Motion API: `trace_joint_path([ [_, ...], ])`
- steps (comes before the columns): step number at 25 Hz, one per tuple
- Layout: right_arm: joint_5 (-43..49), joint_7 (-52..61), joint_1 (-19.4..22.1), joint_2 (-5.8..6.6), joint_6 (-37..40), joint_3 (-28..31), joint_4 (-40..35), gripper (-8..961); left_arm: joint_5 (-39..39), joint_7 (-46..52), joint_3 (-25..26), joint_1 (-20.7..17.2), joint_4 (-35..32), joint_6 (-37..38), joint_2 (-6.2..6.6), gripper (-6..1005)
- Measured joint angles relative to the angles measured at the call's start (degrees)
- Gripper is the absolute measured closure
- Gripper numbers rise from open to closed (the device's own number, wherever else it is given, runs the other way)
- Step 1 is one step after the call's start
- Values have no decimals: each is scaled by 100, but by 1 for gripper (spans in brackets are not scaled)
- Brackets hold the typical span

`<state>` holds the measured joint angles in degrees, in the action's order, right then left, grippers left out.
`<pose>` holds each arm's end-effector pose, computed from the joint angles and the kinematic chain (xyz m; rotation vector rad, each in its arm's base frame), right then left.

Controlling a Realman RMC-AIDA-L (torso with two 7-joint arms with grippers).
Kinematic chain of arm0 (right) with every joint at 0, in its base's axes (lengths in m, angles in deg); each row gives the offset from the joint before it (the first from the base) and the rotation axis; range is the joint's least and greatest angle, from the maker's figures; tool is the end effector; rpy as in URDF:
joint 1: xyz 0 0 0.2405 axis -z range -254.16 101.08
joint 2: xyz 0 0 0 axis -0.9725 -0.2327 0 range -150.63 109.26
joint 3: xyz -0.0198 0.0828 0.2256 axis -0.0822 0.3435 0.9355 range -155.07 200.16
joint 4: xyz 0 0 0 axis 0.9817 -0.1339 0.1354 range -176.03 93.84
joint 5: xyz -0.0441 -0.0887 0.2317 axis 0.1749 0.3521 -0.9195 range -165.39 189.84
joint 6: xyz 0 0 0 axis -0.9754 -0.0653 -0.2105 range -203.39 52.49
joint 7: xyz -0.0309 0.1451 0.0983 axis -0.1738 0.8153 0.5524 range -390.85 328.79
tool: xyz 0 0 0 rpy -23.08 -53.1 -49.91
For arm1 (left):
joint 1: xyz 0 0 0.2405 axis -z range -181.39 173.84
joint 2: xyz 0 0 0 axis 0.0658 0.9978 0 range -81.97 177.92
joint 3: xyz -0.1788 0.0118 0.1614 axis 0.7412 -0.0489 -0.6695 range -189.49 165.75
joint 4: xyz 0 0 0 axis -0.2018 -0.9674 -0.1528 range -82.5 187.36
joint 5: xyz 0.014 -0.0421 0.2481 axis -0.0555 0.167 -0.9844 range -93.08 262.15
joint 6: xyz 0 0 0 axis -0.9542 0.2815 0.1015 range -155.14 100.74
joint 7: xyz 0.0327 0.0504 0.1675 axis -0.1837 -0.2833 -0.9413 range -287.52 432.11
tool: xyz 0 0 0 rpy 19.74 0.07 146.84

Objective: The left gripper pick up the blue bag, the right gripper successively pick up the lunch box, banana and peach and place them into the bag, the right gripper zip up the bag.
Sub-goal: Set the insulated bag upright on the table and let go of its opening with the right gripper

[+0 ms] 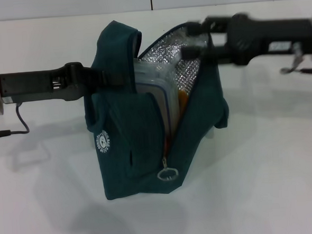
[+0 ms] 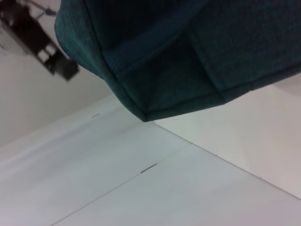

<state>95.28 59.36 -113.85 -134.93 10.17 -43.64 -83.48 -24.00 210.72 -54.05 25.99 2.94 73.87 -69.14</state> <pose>0.1286 0.4115 -0.0083 -2.8217 0.4395 1.0333 -0.2182 0.3664 0.0333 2.3981 1.6888 0.8630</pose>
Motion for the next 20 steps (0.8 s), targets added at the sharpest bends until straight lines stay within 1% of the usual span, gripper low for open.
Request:
trace_joint_path([
  [1, 0, 24, 17, 15, -3, 87, -2, 202, 0, 0, 0, -4, 0, 0, -7, 967],
  [3, 0, 59, 77, 84, -23, 311, -12, 204, 0, 0, 0, -15, 0, 0, -16, 967],
  [6, 64, 275, 150, 209, -218, 374, -124, 208, 0, -6, 0, -28, 0, -5, -19, 967],
  [7, 186, 459, 170, 264, -358, 375, -239, 209, 0, -7, 0, -29, 0, -6, -20, 967],
  [11, 940, 1170, 167, 335, -673, 376, -789, 210, 0, -8, 1, -32, 0, -8, -22, 967],
  [14, 1547, 1769, 120, 335, -714, 378, -1385, 211, 0, -8, 0, -32, 0, -8, -22, 967],
  [16, 1983, 2204, 54, 296, -719, 380, -1802, 211, 0, -13, 0, -32, 0, -8, -22, 967],
  [20, 2294, 2645, -130, 204, -742, 377, -2107, 212, 0, -52, 0, -32, 1, -8, -22, 967],
])
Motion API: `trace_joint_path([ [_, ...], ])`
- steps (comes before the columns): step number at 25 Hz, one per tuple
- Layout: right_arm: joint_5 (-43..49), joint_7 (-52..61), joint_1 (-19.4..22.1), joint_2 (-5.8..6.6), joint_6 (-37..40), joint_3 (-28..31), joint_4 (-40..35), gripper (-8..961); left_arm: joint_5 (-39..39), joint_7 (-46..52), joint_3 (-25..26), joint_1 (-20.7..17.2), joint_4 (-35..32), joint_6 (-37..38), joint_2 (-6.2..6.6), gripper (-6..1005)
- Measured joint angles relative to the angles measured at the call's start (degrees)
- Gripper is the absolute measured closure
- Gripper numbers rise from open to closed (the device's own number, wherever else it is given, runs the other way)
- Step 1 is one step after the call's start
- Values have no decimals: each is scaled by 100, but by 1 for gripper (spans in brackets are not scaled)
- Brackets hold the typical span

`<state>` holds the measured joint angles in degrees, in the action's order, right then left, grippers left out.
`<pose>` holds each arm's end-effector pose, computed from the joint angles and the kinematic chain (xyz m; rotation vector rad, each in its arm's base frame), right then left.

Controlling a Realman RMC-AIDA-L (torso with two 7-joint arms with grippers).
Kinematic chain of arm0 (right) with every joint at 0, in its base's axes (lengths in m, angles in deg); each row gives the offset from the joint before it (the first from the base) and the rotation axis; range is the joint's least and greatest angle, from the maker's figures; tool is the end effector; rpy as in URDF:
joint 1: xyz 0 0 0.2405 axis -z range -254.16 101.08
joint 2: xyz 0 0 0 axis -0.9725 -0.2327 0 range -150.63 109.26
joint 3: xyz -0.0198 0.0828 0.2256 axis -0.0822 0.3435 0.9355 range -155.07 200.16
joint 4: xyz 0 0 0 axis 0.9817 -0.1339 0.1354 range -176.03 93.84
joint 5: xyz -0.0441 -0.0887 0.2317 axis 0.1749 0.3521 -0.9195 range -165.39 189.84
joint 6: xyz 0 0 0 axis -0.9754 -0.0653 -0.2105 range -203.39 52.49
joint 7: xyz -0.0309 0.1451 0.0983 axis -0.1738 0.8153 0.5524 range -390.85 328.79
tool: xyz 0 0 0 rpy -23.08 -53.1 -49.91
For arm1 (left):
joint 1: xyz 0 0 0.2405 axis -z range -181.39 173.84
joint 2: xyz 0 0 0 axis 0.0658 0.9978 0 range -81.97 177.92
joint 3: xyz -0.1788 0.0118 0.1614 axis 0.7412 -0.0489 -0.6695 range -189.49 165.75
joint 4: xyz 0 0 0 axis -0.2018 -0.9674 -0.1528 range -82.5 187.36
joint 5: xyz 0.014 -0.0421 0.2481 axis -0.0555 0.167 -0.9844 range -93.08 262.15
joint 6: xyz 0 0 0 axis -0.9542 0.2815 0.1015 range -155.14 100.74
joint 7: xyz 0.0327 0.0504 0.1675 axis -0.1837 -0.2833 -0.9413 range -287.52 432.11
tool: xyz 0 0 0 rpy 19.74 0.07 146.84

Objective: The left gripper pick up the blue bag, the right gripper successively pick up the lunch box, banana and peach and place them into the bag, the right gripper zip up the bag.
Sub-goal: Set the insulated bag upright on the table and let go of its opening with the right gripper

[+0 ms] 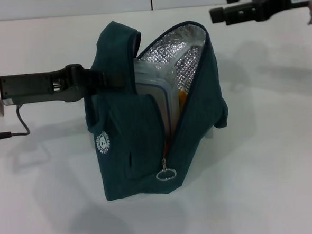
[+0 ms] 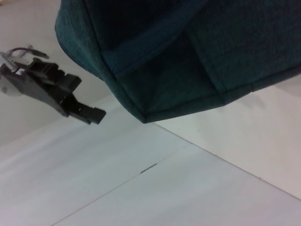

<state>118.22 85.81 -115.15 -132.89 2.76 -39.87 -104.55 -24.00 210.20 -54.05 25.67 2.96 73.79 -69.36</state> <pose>0.1081 0.4538 0.0484 -2.6995 0.5707 0.5556 -0.2196 0.3650 0.0319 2.4003 1.6870 0.8674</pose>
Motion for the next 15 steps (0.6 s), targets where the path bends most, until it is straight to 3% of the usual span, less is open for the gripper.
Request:
trace_joint_path([
  [4, 124, 139, -211, -86, -62, -23, 100, 213, 0, -11, 0, 0, 5, 0, -7, 967],
  [9, 685, 234, -394, -283, -170, -71, 289, 214, -1, -20, 0, 0, 8, -1, -8, 967],
  [15, 853, 491, -472, -308, -195, -272, 534, 244, -2, -25, 0, 3, 8, -10, -8, 967],
])
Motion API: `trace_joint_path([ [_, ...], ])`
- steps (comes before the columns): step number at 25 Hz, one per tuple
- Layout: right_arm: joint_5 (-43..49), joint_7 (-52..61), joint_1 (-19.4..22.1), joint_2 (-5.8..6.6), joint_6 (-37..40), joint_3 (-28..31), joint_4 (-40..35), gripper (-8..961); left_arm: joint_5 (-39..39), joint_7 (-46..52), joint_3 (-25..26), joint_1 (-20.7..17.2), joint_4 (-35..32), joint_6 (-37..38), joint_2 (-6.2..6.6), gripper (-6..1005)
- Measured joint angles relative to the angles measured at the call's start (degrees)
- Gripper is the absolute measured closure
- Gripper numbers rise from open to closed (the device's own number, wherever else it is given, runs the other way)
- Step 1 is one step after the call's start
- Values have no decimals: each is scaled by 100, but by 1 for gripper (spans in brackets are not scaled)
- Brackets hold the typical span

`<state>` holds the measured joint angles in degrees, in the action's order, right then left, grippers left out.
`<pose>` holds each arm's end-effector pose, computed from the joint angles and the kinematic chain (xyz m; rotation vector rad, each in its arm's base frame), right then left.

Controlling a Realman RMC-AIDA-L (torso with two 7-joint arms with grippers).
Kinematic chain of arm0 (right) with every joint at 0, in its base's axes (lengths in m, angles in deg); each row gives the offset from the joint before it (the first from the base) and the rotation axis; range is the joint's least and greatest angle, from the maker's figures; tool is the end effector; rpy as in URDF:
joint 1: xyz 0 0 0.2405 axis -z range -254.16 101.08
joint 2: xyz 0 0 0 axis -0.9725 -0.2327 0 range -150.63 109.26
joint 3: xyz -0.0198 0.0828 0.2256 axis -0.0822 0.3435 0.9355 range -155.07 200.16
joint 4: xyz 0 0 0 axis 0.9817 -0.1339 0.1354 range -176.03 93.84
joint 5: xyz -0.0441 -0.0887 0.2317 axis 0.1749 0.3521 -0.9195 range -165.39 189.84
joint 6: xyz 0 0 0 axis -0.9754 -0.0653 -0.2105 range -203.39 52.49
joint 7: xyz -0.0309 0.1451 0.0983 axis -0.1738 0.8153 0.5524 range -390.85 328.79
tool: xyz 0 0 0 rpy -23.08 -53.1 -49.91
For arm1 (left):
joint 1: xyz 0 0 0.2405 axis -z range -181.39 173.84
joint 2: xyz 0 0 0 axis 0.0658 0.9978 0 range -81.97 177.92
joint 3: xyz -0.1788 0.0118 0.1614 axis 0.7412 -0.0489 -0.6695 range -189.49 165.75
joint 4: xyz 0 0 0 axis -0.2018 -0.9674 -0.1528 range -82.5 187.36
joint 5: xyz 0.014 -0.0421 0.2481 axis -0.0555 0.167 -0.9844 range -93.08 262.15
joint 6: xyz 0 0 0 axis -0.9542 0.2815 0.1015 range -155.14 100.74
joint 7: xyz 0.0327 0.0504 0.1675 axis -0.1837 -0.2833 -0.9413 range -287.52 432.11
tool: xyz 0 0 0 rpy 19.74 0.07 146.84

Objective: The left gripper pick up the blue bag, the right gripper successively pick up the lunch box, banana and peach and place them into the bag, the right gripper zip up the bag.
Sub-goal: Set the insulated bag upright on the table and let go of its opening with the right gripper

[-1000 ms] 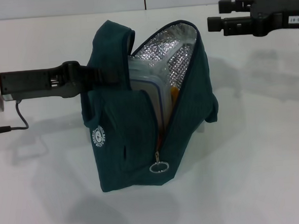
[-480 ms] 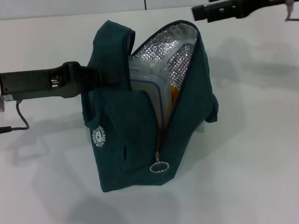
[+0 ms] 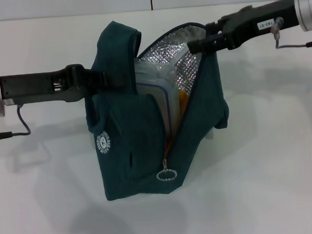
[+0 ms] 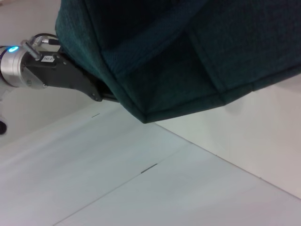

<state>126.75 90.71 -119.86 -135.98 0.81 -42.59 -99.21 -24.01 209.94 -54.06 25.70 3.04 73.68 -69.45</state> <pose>0.1070 0.4561 -0.0034 -2.7623 0.6997 0.3883 -0.2195 0.3651 0.0310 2.4029 1.6836 0.8691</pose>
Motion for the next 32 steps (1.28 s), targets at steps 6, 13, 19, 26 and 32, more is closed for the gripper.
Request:
trace_joint_path([
  [6, 235, 289, -1, 0, -27, -15, 3, 287, -2, -2, 0, 23, 0, -7, 0, 967],
  [13, 242, 222, 49, -10, -15, -102, -23, 338, -4, -1, 0, 8, 0, -8, 0, 967],
  [19, 216, 113, 62, -31, -7, -288, -63, 480, -4, -1, 0, -3, 0, -2, -6, 967],
  [26, 45, 98, 149, -40, -8, -322, -248, 799, -1, -1, -15, 0, 0, 2, -11, 967],
  [32, -28, 88, 270, -12, 2, -233, -513, 882, 36, -62, -15, 74, 0, -14, -104, 967],
])
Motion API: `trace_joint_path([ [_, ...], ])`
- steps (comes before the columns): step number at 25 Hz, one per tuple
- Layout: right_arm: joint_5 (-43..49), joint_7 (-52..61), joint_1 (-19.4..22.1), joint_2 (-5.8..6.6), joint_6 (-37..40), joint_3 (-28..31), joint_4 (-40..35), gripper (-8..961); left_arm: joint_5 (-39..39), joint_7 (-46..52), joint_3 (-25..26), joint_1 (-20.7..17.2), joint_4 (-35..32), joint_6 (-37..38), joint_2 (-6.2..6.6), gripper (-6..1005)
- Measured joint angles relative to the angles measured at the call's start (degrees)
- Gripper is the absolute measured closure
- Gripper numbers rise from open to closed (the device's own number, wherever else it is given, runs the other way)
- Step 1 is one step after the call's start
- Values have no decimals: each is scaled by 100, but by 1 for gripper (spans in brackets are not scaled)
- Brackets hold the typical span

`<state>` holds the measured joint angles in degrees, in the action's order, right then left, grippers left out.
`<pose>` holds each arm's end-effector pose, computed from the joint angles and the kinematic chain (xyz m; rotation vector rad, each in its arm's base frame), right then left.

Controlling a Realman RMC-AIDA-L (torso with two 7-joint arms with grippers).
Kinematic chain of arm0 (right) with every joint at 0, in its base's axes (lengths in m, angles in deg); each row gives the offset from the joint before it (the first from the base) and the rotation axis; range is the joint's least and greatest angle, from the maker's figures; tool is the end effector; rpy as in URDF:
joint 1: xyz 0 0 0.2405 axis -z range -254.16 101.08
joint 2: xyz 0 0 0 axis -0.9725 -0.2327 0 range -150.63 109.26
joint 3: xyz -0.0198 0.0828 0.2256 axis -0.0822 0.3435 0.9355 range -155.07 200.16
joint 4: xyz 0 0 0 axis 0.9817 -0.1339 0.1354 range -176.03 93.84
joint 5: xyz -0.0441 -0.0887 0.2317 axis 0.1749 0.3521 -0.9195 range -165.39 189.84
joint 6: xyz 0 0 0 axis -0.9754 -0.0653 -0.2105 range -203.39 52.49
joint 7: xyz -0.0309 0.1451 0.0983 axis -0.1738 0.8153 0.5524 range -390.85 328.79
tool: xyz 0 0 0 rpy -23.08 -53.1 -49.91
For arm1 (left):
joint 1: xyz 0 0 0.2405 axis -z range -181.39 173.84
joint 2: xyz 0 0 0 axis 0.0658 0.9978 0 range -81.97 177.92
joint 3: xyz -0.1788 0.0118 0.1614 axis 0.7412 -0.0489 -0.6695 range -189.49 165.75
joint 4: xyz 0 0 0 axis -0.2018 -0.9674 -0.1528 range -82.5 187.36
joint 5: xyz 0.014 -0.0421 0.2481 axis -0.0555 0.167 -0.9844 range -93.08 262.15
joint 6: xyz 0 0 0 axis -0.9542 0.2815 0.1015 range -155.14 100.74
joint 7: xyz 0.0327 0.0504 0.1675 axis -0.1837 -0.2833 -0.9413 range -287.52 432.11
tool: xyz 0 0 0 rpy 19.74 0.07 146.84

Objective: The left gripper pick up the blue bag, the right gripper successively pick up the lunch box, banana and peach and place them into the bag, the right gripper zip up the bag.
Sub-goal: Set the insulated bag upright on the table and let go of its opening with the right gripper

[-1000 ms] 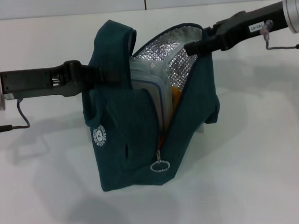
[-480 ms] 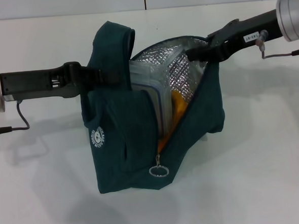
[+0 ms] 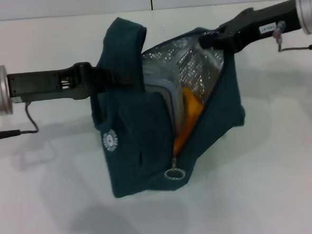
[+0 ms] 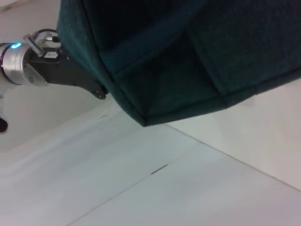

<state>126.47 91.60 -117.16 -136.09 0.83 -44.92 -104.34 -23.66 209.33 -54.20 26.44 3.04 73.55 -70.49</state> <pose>0.1029 0.4486 0.0014 -2.7591 0.6477 0.3757 -0.2105 0.3665 0.0244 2.4026 1.6471 0.8824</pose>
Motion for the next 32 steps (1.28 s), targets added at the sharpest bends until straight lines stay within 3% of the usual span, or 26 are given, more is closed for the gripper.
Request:
trace_joint_path([
  [3, -53, -1, 123, 17, 124, 225, -291, 897, 44, -80, -32, 88, 110, -54, -87, 967],
  [8, -295, -68, 483, 34, 637, 882, -869, 923, 235, -405, -54, 620, 1163, -249, -103, 967],
  [14, -518, -279, 803, 51, 1029, 1380, -929, 935, 287, -789, -145, 1098, 2148, -591, -132, 967],
  [32, -484, -749, 577, 116, 901, 1409, -16, 922, 343, -851, -181, 942, 2507, -969, -139, 967],
])
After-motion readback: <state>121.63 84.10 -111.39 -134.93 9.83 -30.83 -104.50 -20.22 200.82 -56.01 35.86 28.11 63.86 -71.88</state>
